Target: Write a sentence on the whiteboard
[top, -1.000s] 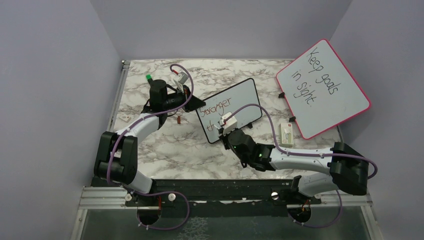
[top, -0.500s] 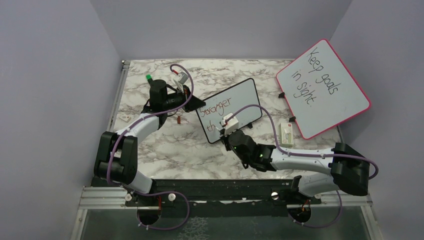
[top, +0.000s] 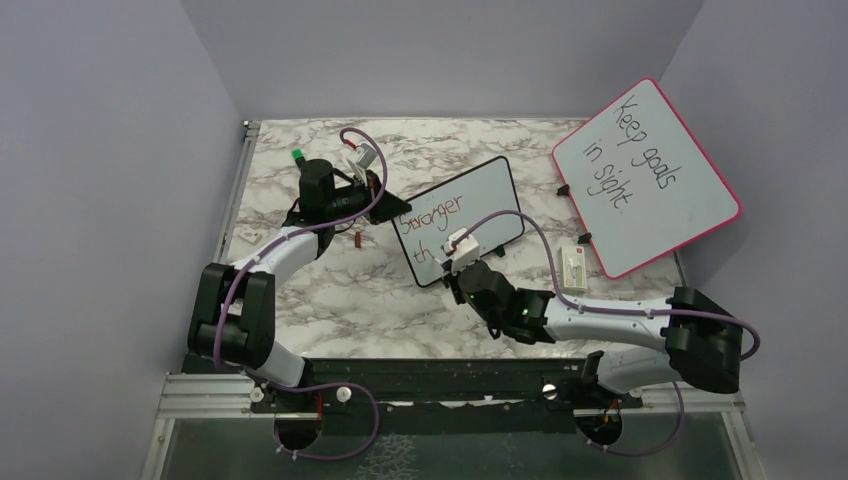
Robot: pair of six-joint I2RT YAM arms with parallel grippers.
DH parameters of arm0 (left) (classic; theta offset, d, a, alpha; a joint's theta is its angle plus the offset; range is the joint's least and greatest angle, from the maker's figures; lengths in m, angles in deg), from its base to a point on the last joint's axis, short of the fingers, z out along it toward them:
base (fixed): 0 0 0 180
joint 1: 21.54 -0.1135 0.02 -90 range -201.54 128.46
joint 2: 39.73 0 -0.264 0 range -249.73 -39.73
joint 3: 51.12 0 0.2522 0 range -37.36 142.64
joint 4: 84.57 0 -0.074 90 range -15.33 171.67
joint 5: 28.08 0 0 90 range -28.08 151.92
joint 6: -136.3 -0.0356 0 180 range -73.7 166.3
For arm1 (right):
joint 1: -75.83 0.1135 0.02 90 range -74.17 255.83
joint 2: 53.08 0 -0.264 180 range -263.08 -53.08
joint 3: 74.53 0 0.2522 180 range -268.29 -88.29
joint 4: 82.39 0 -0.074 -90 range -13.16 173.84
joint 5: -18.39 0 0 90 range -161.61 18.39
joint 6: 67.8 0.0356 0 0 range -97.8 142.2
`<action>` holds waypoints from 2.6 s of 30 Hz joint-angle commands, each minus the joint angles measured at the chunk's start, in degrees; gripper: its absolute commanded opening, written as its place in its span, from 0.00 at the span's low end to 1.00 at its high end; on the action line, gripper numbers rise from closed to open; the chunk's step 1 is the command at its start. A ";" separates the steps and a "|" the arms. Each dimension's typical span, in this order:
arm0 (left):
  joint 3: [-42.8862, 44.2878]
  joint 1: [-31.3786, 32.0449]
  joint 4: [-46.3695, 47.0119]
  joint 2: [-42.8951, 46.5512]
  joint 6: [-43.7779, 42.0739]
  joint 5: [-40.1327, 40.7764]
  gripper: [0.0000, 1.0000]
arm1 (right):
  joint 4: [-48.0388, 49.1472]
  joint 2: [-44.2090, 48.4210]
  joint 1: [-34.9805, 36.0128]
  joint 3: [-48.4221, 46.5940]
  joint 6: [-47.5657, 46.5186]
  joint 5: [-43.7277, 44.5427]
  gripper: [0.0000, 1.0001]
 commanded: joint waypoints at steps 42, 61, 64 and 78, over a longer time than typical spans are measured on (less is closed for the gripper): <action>-0.75 0.34 -5.86 -1.92 -2.30 5.03 0.00 | 8.67 -0.46 -2.11 0.02 -3.95 2.27 0.01; -0.74 0.36 -5.86 -1.96 -2.30 5.12 0.00 | 6.66 -0.21 -2.11 -0.01 -5.44 -3.90 0.01; -0.71 0.34 -5.86 -1.92 -2.30 5.12 0.00 | 5.71 0.13 -2.11 0.15 -5.16 -3.86 0.01; -0.77 0.38 -5.86 -1.70 -2.22 5.16 0.00 | 0.71 1.56 -2.11 1.49 -3.95 -2.99 0.01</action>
